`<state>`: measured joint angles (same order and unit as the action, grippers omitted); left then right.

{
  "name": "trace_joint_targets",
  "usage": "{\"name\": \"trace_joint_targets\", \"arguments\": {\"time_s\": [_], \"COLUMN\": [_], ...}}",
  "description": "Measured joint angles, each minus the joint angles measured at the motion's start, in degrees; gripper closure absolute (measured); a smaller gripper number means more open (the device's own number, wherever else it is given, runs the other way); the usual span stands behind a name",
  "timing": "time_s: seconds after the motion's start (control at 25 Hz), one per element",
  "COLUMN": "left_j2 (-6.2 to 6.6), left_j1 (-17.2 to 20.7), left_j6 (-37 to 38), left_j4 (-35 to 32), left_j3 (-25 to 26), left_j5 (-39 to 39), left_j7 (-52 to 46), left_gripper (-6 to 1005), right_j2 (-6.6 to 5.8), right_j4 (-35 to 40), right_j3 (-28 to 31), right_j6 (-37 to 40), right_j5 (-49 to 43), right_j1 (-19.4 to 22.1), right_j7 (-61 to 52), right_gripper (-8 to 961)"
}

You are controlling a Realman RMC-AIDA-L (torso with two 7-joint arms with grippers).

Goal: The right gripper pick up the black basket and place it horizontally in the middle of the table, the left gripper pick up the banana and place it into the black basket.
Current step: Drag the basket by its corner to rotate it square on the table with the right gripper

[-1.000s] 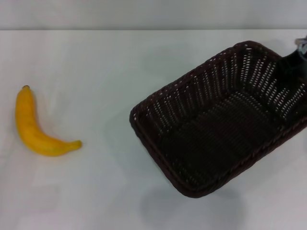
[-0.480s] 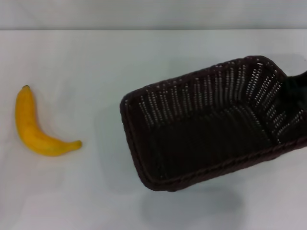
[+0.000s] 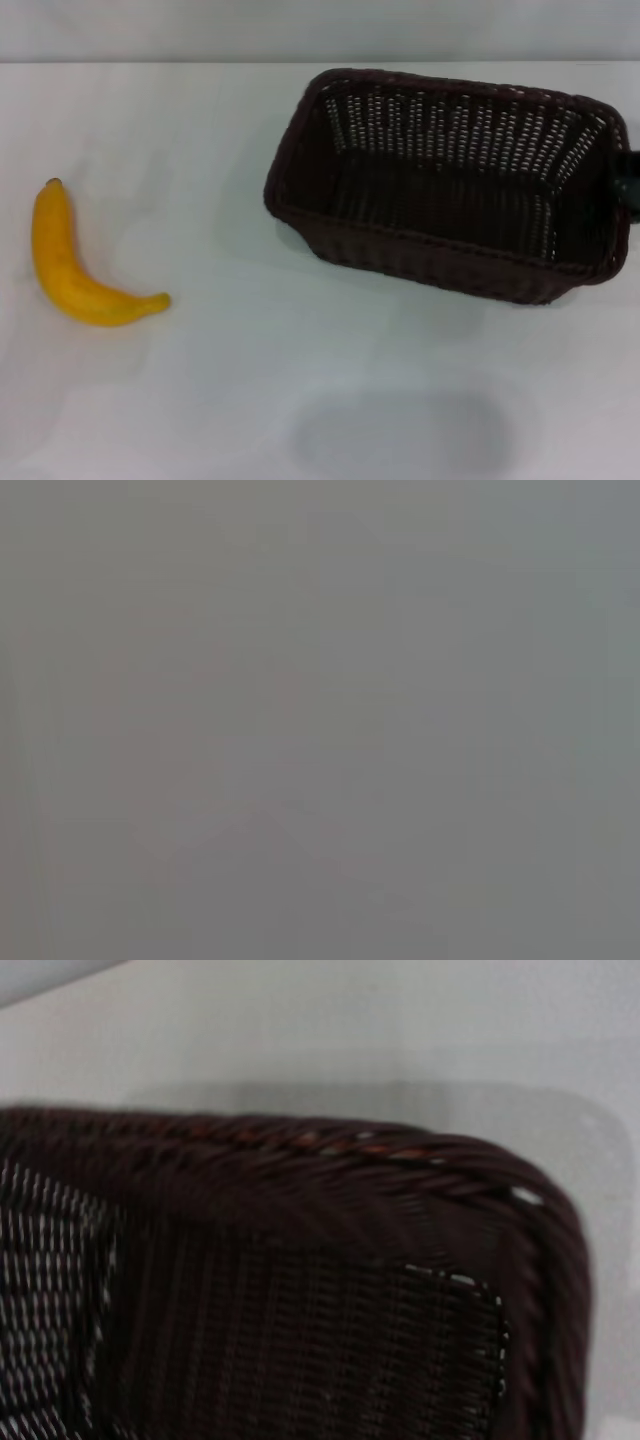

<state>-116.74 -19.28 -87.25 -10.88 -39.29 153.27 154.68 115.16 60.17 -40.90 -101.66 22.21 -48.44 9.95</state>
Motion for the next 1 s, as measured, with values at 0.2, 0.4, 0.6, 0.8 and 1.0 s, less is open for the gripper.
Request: {"name": "trace_joint_targets", "arguments": {"time_s": [0.2, 0.4, 0.6, 0.8, 1.0], "left_j2": [-0.03, -0.08, -0.58, -0.70, -0.70], "left_j1": [-0.24, -0.25, 0.36, 0.49, 0.48], "left_j6": [0.02, -0.20, -0.31, -0.44, -0.48], "left_j4": [-0.01, -0.07, -1.34, -1.50, -1.51], "left_j3": [0.00, 0.00, -0.21, -0.36, -0.44], "left_j5": [0.07, 0.02, 0.01, 0.01, 0.01], "left_j7": [0.00, 0.00, 0.00, 0.00, 0.00], "left_gripper": [127, 128, 128, 128, 128], "right_j2": [0.05, -0.36, -1.06, -1.45, -1.23], "right_j4": [1.70, 2.23, 2.27, 1.82, 1.25], "right_j3": [-6.99, -11.71, -15.68, -16.97, -17.48], "right_j6": [1.07, 1.17, 0.88, -0.34, -1.34], "right_j5": [-0.54, -0.56, -1.04, -1.47, -2.21], "right_j1": [1.04, 0.51, -0.46, -1.52, -2.20], "right_j7": [-2.21, -1.85, 0.61, 2.94, 3.64], "right_gripper": [807, 811, 813, 814, 815]}}
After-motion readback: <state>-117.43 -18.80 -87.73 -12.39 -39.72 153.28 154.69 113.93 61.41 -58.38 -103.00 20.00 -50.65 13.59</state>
